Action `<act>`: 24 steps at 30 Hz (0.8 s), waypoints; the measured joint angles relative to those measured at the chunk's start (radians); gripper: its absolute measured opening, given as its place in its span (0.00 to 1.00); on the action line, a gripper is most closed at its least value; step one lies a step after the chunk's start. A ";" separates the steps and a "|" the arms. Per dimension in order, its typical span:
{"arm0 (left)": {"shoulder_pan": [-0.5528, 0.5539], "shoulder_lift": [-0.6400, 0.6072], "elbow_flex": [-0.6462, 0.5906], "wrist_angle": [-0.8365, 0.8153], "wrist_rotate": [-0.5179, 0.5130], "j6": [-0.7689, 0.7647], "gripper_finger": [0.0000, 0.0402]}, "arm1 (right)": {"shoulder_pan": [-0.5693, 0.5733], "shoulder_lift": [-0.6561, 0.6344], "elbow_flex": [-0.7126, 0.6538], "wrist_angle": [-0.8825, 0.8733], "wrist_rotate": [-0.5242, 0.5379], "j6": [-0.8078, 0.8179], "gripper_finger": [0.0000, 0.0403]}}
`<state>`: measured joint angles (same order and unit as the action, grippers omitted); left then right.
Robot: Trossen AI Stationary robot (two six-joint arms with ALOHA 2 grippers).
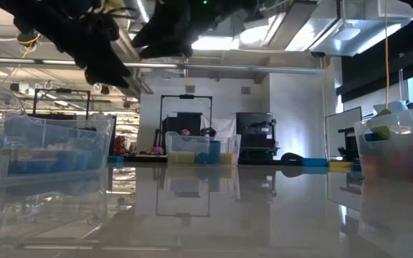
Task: Sort blocks by size
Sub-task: Put the green rectangular block into the bottom left transparent bin
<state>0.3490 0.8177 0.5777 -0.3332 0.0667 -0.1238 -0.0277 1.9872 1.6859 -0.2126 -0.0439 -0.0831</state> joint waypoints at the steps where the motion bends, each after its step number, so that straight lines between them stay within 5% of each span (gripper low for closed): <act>1: 0.006 0.000 0.000 -0.013 -0.016 -0.010 0.54 | -0.008 -0.007 0.001 -0.017 -0.003 -0.018 0.60; 10: 0.076 0.017 0.055 -0.136 -0.151 -0.081 0.54 | -0.163 -0.016 -0.001 -0.203 -0.210 -0.076 0.56; 19: 0.131 0.138 0.092 -0.246 -0.227 -0.136 0.54 | -0.284 -0.061 -0.088 -0.199 -0.497 -0.076 0.56; 24: 0.189 0.205 0.092 -0.258 -0.243 -0.149 0.54 | -0.306 -0.149 -0.233 -0.156 -0.511 -0.060 0.56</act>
<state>0.5377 1.0223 0.6693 -0.5910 -0.1761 -0.2730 -0.3335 1.8386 1.4525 -0.3681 -0.5545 -0.1434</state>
